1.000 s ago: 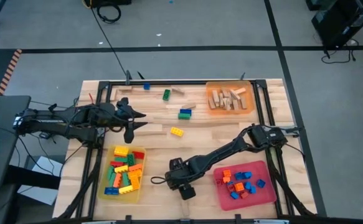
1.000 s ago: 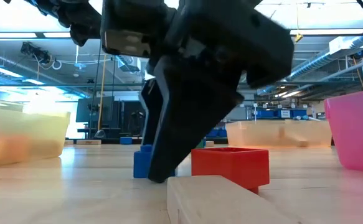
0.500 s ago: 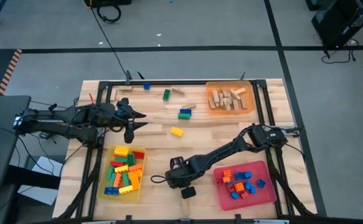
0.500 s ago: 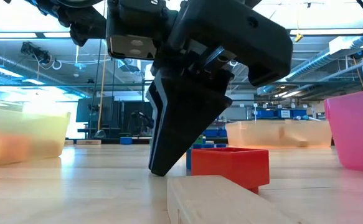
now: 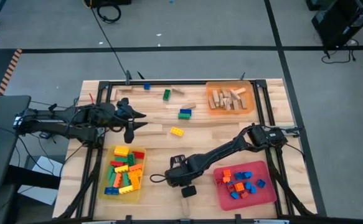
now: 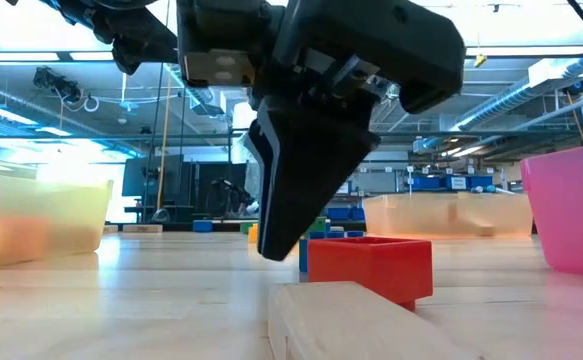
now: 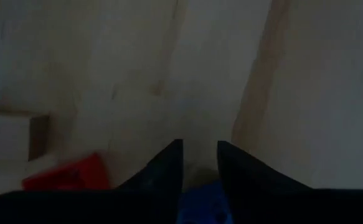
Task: Sort blocks by size
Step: Put the small blue game piece into the red bin
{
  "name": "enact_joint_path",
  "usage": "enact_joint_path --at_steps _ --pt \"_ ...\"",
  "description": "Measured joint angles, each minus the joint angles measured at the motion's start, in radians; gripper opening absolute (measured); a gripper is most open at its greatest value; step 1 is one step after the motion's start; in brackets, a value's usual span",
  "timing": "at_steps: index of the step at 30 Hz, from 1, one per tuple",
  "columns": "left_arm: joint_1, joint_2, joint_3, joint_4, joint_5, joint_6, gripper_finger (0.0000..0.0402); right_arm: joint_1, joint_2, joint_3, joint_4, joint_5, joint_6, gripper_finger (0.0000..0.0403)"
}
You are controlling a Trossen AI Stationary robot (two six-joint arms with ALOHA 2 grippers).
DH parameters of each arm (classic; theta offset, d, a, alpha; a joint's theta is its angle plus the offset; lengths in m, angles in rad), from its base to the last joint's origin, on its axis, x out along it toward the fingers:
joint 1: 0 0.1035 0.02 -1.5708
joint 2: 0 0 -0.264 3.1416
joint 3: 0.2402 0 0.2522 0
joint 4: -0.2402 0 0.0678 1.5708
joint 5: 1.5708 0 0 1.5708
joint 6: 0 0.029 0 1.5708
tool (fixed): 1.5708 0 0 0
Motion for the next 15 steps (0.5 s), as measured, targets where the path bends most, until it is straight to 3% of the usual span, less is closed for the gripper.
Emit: enact_joint_path --at_steps 15 --pt "0.000 0.000 0.000 -0.013 -0.001 0.000 0.0167 -0.005 -0.019 0.014 -0.088 -0.003 -0.035 0.0243"
